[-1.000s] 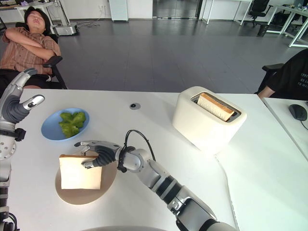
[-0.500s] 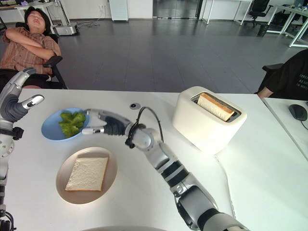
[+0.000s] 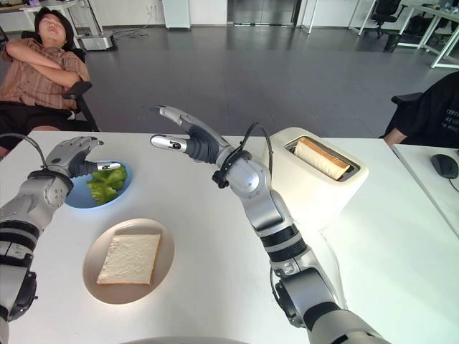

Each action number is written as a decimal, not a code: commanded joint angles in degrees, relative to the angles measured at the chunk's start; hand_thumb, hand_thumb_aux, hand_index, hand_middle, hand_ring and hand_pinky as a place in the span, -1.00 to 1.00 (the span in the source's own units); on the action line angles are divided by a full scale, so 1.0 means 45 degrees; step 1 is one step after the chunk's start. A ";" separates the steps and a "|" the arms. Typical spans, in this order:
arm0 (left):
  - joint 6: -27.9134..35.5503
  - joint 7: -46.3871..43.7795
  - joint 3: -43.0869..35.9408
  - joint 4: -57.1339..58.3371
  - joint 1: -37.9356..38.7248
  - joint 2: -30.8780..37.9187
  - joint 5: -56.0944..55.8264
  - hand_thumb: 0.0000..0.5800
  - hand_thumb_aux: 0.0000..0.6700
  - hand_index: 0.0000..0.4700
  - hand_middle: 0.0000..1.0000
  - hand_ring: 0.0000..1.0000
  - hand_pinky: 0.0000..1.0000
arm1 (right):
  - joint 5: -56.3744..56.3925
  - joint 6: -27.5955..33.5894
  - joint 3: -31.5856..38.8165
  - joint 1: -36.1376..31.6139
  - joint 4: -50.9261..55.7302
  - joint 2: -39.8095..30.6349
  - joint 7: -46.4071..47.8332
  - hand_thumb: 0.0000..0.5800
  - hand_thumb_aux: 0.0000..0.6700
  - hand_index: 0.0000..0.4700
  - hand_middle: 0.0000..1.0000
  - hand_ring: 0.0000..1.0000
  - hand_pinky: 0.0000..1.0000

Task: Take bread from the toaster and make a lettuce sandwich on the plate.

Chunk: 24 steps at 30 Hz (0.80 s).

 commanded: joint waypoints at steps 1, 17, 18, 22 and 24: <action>0.0604 0.0314 -0.1605 0.2082 -0.1230 -0.0324 0.1093 -1.00 -1.00 -1.00 -1.00 -1.00 -1.00 | 0.0159 0.0086 -0.0018 0.0172 -0.0315 -0.0105 0.0132 -1.00 -1.00 -1.00 -1.00 -1.00 -1.00; 0.1459 0.0178 -0.4494 0.4627 -0.2340 -0.0619 0.1745 -1.00 -1.00 -1.00 -1.00 -1.00 -1.00 | 0.0089 0.0329 0.0022 0.0740 -0.1241 -0.0359 0.0215 -1.00 -1.00 -1.00 -1.00 -1.00 -1.00; 0.1409 -0.0129 -0.4481 0.4699 -0.2262 -0.0663 0.1609 -1.00 -1.00 -1.00 -1.00 -1.00 -1.00 | 0.0086 0.0340 -0.0003 0.0739 -0.1254 -0.0371 0.0187 -1.00 -1.00 -1.00 -1.00 -1.00 -1.00; 0.1235 -0.0796 -0.4657 0.4912 -0.1938 -0.0911 0.1333 -1.00 -1.00 -1.00 -1.00 -1.00 -1.00 | 0.0074 0.0373 -0.0055 0.0747 -0.1280 -0.0421 0.0111 -1.00 -1.00 -1.00 -1.00 -1.00 -1.00; 0.1202 -0.0957 -0.4728 0.5010 -0.1806 -0.1025 0.1284 -1.00 -1.00 -1.00 -1.00 -1.00 -1.00 | 0.0070 0.0366 -0.0048 0.0769 -0.1275 -0.0448 0.0082 -1.00 -1.00 -1.00 -1.00 -1.00 -1.00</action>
